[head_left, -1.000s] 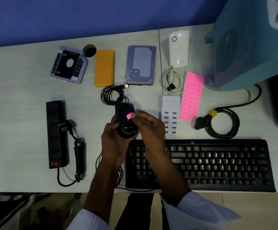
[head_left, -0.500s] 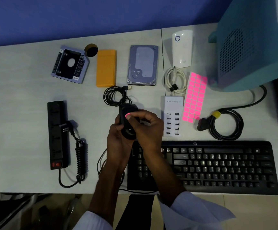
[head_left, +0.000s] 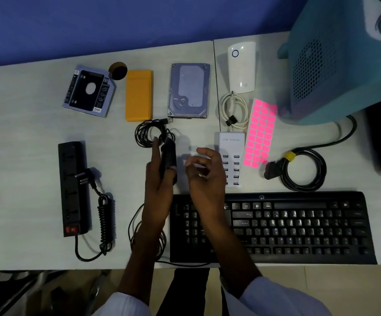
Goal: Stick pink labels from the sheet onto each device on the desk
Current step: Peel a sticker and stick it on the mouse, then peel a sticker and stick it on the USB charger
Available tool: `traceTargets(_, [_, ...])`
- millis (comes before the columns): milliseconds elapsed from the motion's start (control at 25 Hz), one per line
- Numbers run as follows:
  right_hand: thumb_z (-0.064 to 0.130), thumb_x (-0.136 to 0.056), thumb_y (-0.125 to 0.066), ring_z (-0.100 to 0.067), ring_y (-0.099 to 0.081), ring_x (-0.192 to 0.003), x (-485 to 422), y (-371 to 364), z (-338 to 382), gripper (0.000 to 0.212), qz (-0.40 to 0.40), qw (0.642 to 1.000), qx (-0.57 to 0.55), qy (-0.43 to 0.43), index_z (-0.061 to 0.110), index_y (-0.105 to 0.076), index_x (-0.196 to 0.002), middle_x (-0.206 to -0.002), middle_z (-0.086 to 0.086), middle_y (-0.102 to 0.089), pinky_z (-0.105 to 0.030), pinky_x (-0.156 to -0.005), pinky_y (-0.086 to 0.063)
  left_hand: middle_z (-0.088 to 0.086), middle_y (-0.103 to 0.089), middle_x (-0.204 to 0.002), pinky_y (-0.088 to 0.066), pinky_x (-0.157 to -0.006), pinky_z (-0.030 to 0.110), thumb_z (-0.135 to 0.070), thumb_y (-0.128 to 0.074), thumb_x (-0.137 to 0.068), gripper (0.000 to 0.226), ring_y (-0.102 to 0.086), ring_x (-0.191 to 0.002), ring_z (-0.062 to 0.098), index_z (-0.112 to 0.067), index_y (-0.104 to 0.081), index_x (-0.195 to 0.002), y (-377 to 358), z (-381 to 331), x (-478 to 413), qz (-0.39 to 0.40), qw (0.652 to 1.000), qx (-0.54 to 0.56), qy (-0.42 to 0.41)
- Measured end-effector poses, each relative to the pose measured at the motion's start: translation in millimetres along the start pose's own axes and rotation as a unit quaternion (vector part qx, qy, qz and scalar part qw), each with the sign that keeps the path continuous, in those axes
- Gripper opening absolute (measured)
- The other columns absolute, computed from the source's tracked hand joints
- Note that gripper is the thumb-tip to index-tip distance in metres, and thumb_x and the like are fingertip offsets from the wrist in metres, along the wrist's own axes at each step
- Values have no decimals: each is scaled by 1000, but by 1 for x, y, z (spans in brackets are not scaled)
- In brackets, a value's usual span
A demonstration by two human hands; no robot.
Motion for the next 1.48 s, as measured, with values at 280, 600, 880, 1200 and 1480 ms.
traceTargets(280, [-9, -86, -59, -3, -66, -73, -10, 91, 31, 36, -97, 992, 23, 72, 13, -59, -115, -89, 1, -72, -17, -67, -51, 20, -44, -134, -42, -88, 32, -22, -70, -91, 90, -48, -119, 35, -23, -14, -161, -17, -9, 4, -83, 929, -344, -106])
traceTargets(600, [2, -78, -74, -10, -66, -69, -26, 154, 25, 37, -109, 971, 186, 99, 18, -63, -110, -87, 6, -70, -30, -74, -58, 20, -46, -146, -36, -115, 44, -20, -72, -85, 46, -40, -139, 35, -11, -63, -129, -58, -40, 20, -71, 899, -349, -256])
traceTargets(880, [0, -58, -73, -32, -67, -99, -11, 119, 15, 53, -35, 882, 430, 190, 14, -68, -109, -110, -10, -64, -37, -80, -58, 12, -48, -145, -39, -113, 32, -11, -70, -84, 38, -42, -136, 25, -15, -66, -121, -107, -37, 30, 2, 944, -245, -221])
traceTargets(1200, [13, -88, -66, -29, -64, -82, 0, 126, 34, 8, -101, 894, 328, 286, 12, -74, -89, -87, -8, -62, -39, -72, -53, -5, -73, -99, -59, -83, 43, -33, -66, -95, 14, -71, -91, 17, -23, -71, -102, -100, -24, 30, -10, 996, -80, -35])
traceTargets(1480, [12, -78, -69, -21, -64, -97, 20, 95, 26, 22, 19, 910, 288, 299, 12, -73, -100, -103, -5, -64, -39, -81, -54, 7, -76, -81, -56, -72, 34, -23, -69, -94, 16, -68, -75, 10, -8, -74, -90, -95, -13, 21, 30, 997, 19, 71])
Point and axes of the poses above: each hand's wrist, its own x-axis away from the middle knuckle, its own y-axis out of the back of the hand, z = x × y, the point moved 9 cm from there along -x, towards the middle knuckle
